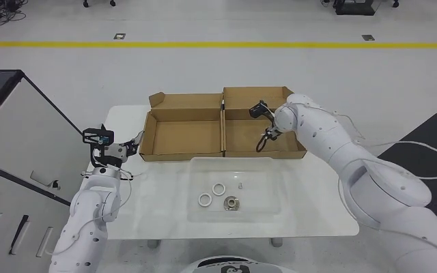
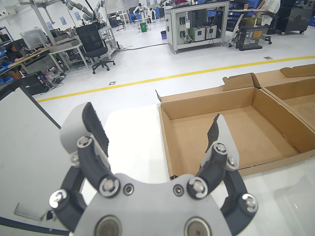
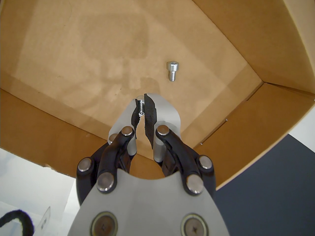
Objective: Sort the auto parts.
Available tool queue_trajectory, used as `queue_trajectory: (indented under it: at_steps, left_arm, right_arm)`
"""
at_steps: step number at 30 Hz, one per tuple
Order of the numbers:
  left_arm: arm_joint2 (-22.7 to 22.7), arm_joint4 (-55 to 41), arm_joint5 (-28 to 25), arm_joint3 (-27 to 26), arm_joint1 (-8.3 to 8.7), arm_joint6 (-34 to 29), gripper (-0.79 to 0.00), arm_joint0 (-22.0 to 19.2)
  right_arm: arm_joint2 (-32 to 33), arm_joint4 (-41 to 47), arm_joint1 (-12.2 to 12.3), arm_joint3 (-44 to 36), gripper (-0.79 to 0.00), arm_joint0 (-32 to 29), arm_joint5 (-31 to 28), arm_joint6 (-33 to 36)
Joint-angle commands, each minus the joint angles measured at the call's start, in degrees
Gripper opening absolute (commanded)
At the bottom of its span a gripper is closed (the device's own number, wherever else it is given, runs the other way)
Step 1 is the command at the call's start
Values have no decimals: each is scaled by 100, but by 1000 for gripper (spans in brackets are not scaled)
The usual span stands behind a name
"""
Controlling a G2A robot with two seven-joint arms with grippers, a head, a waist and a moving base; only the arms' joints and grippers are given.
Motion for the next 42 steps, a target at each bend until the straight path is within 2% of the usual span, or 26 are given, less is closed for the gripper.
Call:
queue_trajectory:
  at_steps: [1, 3, 6, 10, 11, 14, 18, 21, 24, 29, 33, 37, 42]
  left_arm:
    - [0, 0, 0, 0, 0, 0, 0, 0]
    - [0, 0, 0, 0, 0, 0, 0, 0]
    - [0, 0, 0, 0, 0, 0, 0, 0]
    - [0, 0, 0, 0, 0, 0, 0, 0]
    - [0, 0, 0, 0, 0, 0, 0, 0]
    - [0, 0, 0, 0, 0, 0, 0, 0]
    - [0, 0, 0, 0, 0, 0, 0, 0]
    - [0, 0, 0, 0, 0, 0, 0, 0]
    - [0, 0, 0, 0, 0, 0, 0, 0]
    - [0, 0, 0, 0, 0, 0, 0, 0]
    - [0, 0, 0, 0, 0, 0, 0, 0]
    - [0, 0, 0, 0, 0, 0, 0, 0]
    - [0, 0, 0, 0, 0, 0, 0, 0]
  right_arm:
    - [-7, -13, -70, 140, -748, 12, -24, -14]
    - [-6, -25, -130, 257, -603, 26, -58, -34]
    - [4, -46, -209, 404, -459, 49, -91, -66]
    - [27, -93, -286, 521, -409, 87, -175, -116]
    - [38, -103, -300, 536, -345, 100, -205, -132]
    - [72, -158, -324, 549, -252, 143, -284, -178]
    - [160, -225, -304, 437, -219, 234, -431, -213]
    - [254, -288, -233, 232, -154, 285, -588, -192]
    - [377, -377, -111, -101, -12, 292, -660, -121]
    - [721, -532, 230, -1020, 0, 165, -686, 145]
    - [1167, -743, 620, -2147, 0, -148, -552, 468]
    - [1815, -948, 1063, -3511, 0, -690, -410, 913]
    - [2743, -1009, 1539, -5080, 0, -1526, -527, 1489]
